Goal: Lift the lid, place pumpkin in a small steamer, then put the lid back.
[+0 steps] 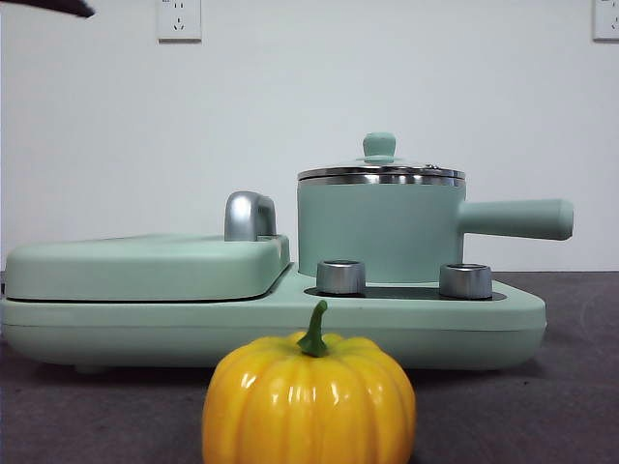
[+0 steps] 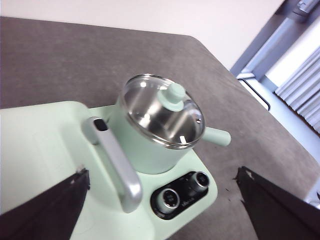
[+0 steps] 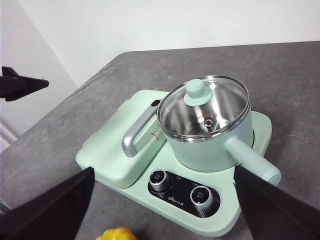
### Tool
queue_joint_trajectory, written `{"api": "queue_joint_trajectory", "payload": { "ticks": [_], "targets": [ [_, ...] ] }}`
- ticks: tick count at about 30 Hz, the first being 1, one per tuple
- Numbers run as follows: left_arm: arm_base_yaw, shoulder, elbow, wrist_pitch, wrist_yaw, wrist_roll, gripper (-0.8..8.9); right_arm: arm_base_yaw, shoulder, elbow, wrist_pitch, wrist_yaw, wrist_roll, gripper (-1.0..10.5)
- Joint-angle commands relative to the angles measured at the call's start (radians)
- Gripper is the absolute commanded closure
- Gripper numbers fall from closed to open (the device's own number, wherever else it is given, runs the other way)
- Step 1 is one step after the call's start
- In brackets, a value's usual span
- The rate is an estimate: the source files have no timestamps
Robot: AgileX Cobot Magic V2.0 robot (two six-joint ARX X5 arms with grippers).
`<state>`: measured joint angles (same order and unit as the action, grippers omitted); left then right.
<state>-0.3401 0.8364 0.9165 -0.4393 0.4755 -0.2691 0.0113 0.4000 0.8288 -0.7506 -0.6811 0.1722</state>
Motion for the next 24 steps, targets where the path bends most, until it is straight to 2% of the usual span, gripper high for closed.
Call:
{"api": "queue_joint_trajectory", "payload": {
  "ticks": [1, 10, 14, 24],
  "targets": [
    [-0.035, 0.086, 0.072, -0.042, 0.006, 0.047, 3.37, 0.0, 0.003, 0.011, 0.008, -0.003, 0.012, 5.0],
    [-0.175, 0.448, 0.391, -0.247, -0.042, 0.108, 3.37, 0.0, 0.003, 0.011, 0.008, -0.003, 0.011, 5.0],
    [-0.237, 0.615, 0.551, -0.29, -0.124, 0.151, 3.37, 0.0, 0.003, 0.011, 0.005, -0.003, 0.011, 5.0],
    [-0.352, 0.94, 0.838, -0.298, -0.304, 0.185, 3.46, 0.0, 0.003, 0.011, -0.01, -0.003, 0.011, 5.0]
  ]
}}
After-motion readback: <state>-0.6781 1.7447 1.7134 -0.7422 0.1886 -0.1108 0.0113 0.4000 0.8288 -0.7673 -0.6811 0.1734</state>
